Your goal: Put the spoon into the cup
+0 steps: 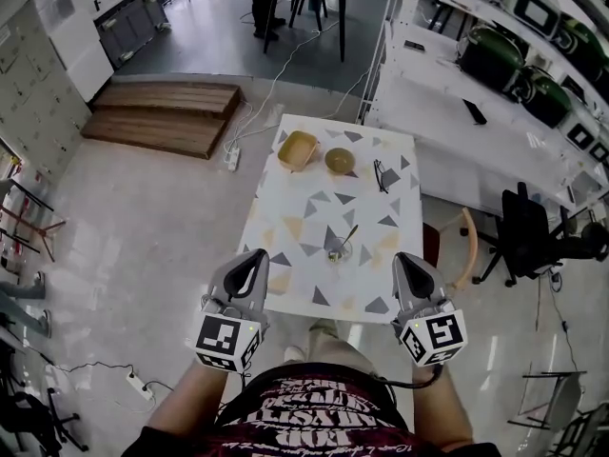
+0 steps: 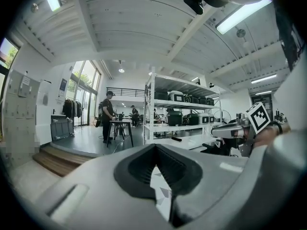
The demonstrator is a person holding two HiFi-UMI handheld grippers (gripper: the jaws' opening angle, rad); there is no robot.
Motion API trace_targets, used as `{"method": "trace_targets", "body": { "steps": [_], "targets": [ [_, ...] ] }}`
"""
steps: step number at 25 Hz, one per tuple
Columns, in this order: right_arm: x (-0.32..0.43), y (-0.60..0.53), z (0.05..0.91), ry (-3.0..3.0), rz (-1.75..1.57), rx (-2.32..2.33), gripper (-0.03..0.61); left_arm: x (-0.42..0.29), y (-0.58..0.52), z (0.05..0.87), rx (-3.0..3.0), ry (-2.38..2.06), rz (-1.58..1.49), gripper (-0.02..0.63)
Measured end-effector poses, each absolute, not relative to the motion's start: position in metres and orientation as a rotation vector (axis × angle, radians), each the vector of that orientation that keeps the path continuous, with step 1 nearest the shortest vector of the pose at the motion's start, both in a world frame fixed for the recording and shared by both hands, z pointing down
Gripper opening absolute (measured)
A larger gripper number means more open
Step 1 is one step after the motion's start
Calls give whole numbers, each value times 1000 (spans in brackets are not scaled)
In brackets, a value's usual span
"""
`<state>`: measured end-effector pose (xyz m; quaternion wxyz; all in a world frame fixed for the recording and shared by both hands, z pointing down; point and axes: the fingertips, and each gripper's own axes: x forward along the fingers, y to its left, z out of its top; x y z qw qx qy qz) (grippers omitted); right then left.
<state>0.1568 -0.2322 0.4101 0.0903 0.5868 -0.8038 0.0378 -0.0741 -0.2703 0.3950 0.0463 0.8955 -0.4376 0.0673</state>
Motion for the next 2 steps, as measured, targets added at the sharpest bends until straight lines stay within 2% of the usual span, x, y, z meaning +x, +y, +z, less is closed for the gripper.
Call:
{"method": "trace_targets", "body": {
  "steps": [2],
  "targets": [
    [160,-238,412,-2386,113,1745,26,-70,-277,396,2738,-1333,208,1]
  ]
}}
